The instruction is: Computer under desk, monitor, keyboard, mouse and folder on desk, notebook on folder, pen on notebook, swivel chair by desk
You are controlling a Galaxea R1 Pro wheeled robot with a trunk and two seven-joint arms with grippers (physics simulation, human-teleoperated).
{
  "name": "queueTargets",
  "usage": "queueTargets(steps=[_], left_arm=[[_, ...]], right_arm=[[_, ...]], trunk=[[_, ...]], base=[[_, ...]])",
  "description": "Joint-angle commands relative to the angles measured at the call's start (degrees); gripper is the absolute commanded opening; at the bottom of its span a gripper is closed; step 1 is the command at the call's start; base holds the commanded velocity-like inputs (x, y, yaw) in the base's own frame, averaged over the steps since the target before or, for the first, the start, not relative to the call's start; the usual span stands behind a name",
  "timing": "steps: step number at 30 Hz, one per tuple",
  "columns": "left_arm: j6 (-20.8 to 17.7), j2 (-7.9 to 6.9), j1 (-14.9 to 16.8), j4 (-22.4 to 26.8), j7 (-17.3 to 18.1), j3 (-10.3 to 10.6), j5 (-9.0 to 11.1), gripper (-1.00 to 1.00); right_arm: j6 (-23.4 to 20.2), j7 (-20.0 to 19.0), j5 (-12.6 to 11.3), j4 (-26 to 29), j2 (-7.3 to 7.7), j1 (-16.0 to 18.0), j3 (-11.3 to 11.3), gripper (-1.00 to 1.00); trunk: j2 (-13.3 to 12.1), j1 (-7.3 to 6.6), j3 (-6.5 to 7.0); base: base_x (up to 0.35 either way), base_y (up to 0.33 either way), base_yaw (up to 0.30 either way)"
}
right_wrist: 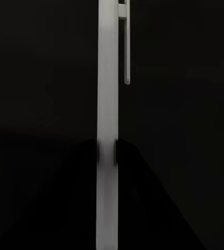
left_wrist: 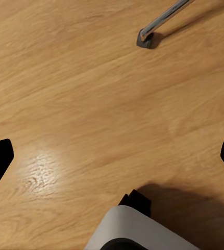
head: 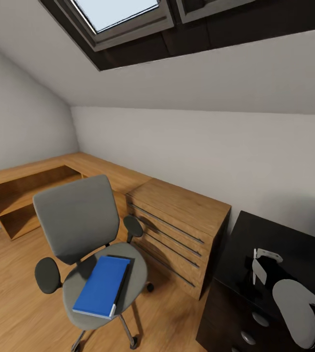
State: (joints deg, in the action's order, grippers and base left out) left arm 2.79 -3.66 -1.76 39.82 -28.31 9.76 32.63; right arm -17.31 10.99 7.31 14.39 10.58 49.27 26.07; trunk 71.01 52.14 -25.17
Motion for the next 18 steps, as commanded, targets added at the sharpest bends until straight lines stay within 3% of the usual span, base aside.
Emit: queueTargets(steps=[1, 6, 7, 18], left_arm=[[0.3, -0.09, 0.0, 0.1, -0.4, 0.4, 0.6, 1.0], [0.3, -0.06, 0.0, 0.1, -0.4, 0.4, 0.6, 1.0], [0.3, -0.06, 0.0, 0.1, -0.4, 0.4, 0.6, 1.0], [0.3, -0.11, 0.0, 0.1, -0.4, 0.4, 0.6, 1.0]], right_arm=[[-0.3, -0.2, 0.5, 0.1, -0.04, 0.0, 0.4, -1.0], [-0.3, -0.1, 0.5, 0.3, -0.04, 0.0, 0.3, -1.0], [-0.3, -0.1, 0.5, 0.4, -0.04, 0.0, 0.4, 1.0], [-0.3, -0.3, 0.5, 0.7, -0.04, 0.0, 0.3, 1.0]], trunk=[[0.0, 0.0, -0.05], [0.0, 0.0, -0.05], [0.0, 0.0, -0.05], [0.0, 0.0, -0.05]], base=[[0.0, 0.0, 0.0], [0.0, 0.0, 0.0], [0.0, 0.0, 0.0], [0.0, 0.0, 0.0]])
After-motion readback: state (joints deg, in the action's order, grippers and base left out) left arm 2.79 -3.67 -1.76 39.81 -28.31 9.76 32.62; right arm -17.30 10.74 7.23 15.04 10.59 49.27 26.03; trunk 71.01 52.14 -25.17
